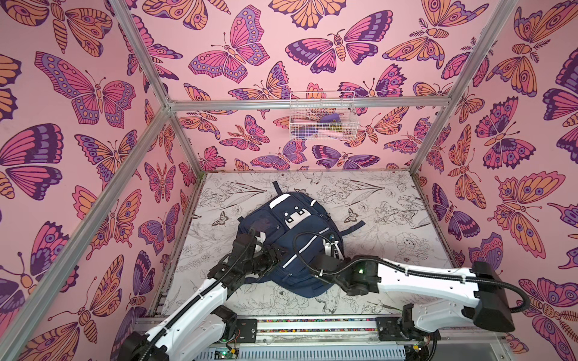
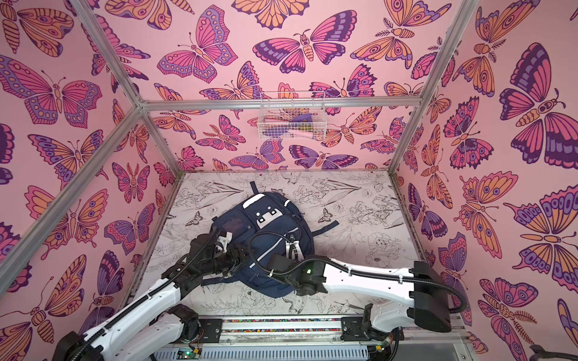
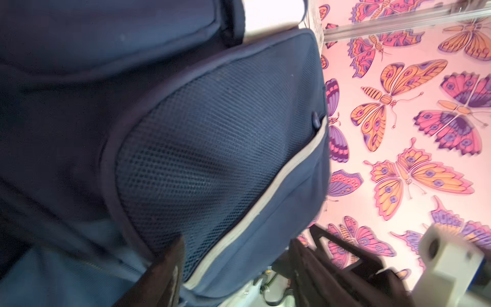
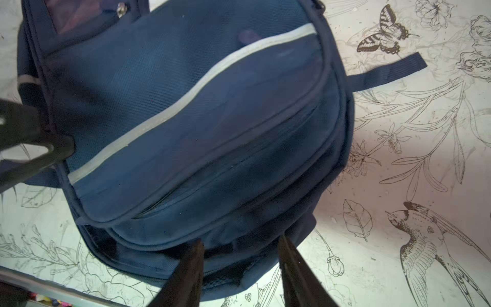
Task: Pack books, pencil case, and school supplies into a backpack
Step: Zip the student bag at the center of the table.
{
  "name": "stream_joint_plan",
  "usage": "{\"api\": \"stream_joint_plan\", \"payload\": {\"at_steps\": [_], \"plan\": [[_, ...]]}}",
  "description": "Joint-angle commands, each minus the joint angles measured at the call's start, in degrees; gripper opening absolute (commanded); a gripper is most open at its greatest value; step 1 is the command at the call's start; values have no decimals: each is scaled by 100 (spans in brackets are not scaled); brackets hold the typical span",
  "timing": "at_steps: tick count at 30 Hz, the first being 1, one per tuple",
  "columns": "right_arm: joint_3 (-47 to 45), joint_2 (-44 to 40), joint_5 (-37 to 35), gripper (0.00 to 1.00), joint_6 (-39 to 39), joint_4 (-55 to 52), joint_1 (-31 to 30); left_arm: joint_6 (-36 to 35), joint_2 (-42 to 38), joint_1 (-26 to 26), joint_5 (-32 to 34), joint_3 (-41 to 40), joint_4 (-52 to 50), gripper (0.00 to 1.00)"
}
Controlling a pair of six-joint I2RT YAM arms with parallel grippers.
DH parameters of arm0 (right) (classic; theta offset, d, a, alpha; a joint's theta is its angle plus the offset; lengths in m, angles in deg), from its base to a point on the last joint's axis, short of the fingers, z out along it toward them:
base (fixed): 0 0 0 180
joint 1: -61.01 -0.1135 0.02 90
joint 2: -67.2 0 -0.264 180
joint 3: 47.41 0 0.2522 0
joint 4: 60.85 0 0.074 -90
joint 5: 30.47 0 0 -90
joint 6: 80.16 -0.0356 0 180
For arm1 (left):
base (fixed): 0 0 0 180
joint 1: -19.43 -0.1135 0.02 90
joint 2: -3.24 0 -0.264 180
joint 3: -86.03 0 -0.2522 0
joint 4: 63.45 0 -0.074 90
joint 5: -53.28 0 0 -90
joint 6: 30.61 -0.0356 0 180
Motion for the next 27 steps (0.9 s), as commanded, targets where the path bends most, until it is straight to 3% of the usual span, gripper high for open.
{"api": "stream_joint_plan", "payload": {"at_steps": [1,4,8,11,22,27], "plan": [[596,357,-395,51,-152,-349,-282,455,62,-25,-250,-163,336,56],[913,612,-411,53,-154,-463,-430,443,-158,-34,-135,-184,-98,59],[979,669,-325,54,-141,-345,-489,409,-875,-34,285,-184,-935,79],[931,624,-278,54,-129,-215,-484,402,-1151,-32,412,-230,-1236,81],[820,585,-114,53,-255,-20,-502,496,-5,-14,-61,-176,-392,60],[764,593,25,53,-283,144,-511,683,454,-9,-263,-73,296,36]]}}
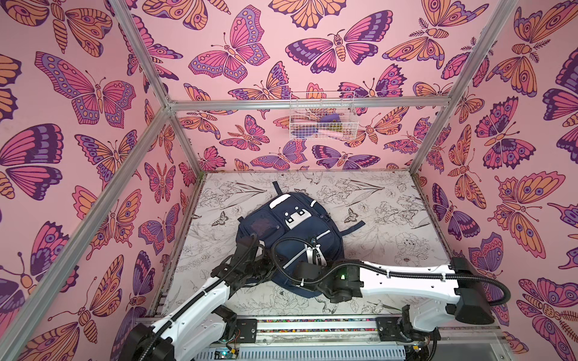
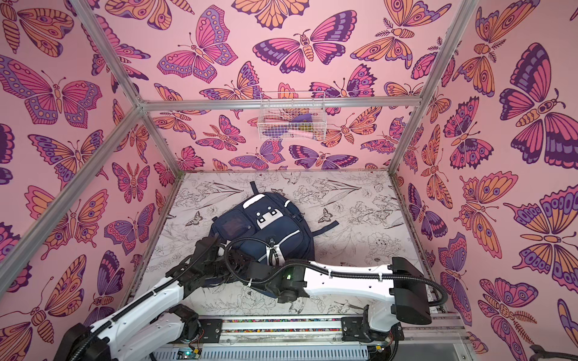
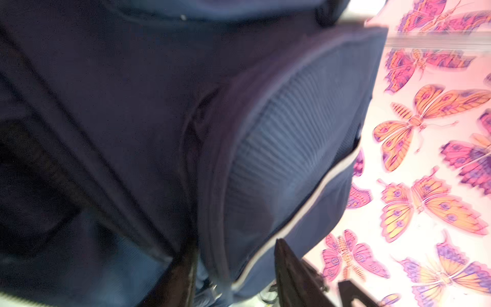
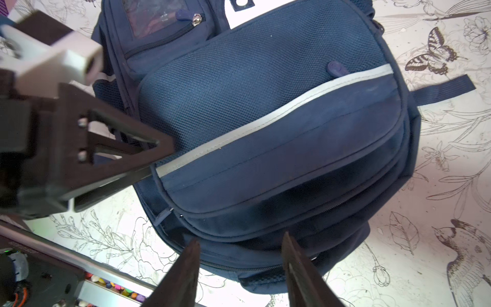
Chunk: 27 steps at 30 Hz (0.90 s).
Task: Pack books, pencil case, and school supplies into a backpack
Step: Zip the student bag at the center of the table.
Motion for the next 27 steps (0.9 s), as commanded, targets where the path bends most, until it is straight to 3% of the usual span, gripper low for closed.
{"api": "stream_joint_plan", "payload": {"at_steps": [1,4,8,13,20,27], "plan": [[-63,-32,132,53,-146,130,-41,149,230,-5,-290,159,650,32],[-72,1,193,53,-136,287,-45,148,460,60,-407,365,1007,23],[-19,58,157,52,-227,321,-44,392,742,112,-601,500,1614,0],[-49,90,102,51,-538,324,23,744,808,198,-543,597,2256,0],[136,465,303,43,-772,335,139,813,1009,383,-511,794,2479,0],[-244,452,594,40,-1044,878,461,864,1019,439,-499,730,2616,0]]}}
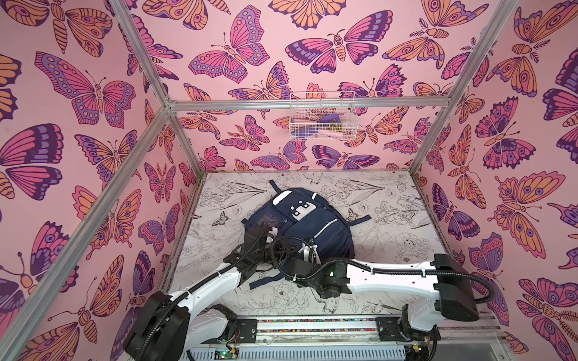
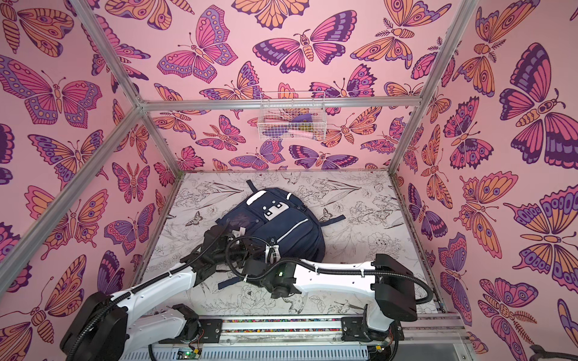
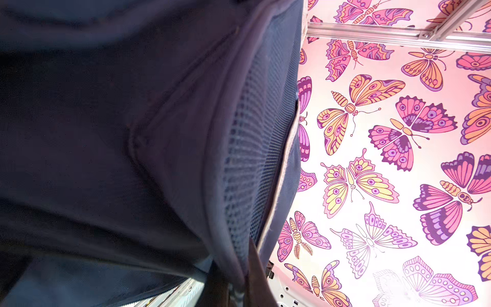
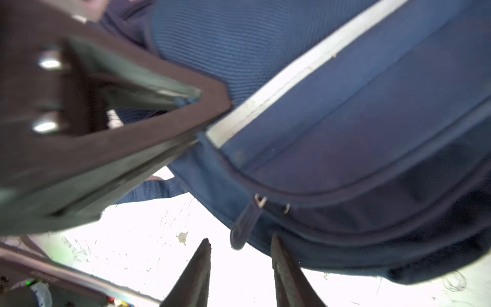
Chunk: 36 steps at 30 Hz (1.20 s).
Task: Pack books, pencil case, and school supplies into a backpack
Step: Zip the student bag at the center of the table.
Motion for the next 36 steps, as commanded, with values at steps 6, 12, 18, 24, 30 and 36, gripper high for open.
{"api": "stream_joint_plan", "payload": {"at_steps": [6,12,18,24,30,36], "plan": [[173,110,99,36,-110,242,298,-31,-59,64,-111,120,874,0],[406,263,44,14,-197,-143,321,-66,-50,65,-120,45,930,0],[354,127,70,0,-216,-262,321,-110,-15,61,-82,-89,989,0],[227,-246,117,0,-135,-870,313,-482,-218,-175,265,-32,45,0],[-282,-1042,-66,0,161,-1541,304,-1263,-660,-449,1039,326,-1564,0],[-370,-1408,-747,0,674,-2520,818,-1436,-634,-741,1056,339,-1847,0]]}}
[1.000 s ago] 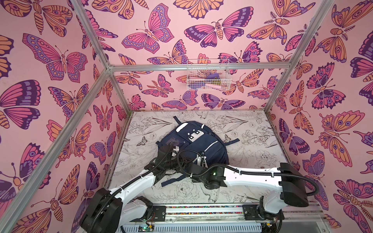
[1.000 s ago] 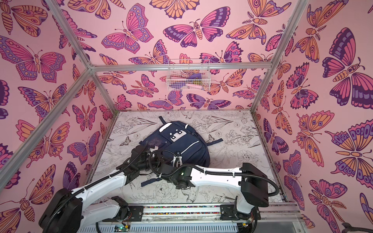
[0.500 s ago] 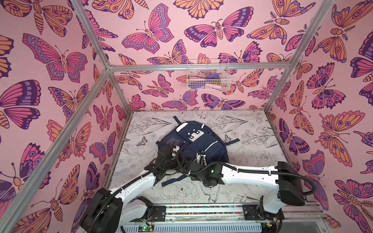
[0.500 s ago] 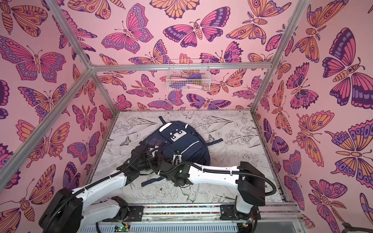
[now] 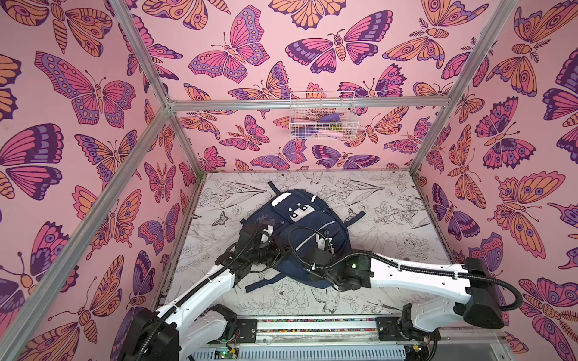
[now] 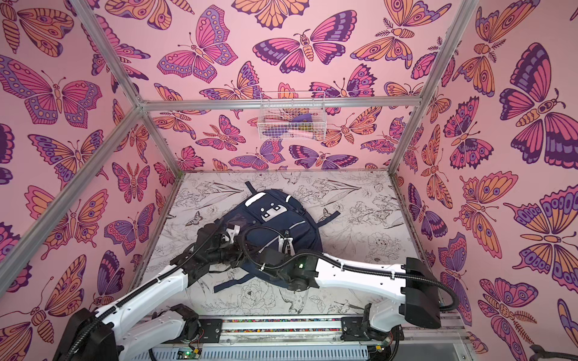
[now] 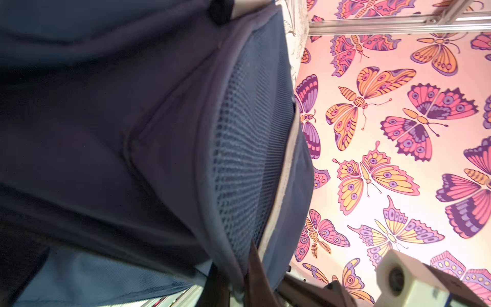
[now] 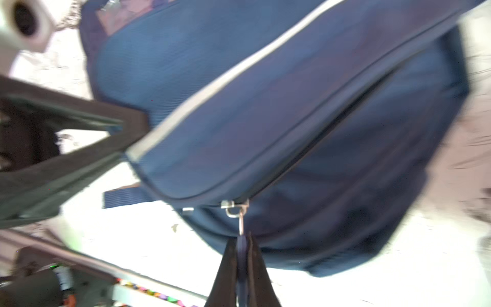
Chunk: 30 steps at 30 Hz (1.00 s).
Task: Pack books, pencil case, and school supplies into a backpack
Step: Zip the student bag at the center of the table.
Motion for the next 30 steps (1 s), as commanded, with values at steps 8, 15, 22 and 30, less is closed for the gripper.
{"api": "stream_joint_plan", "payload": {"at_steps": [8,15,22,30], "plan": [[-767,-879,-858,0,1087,-1560,1810,-780,-239,-901,1313,126,-1115,0],[-955,-1121,-479,0,1406,-1603,1963,-1137,486,-1747,1703,753,-1285,0],[-966,-1155,77,0,1313,-1383,1497,-1480,1650,-2138,1641,1517,-1299,0],[-768,-408,2339,0,1494,1261,1160,-1217,1687,-1894,888,1364,-1335,36]]}}
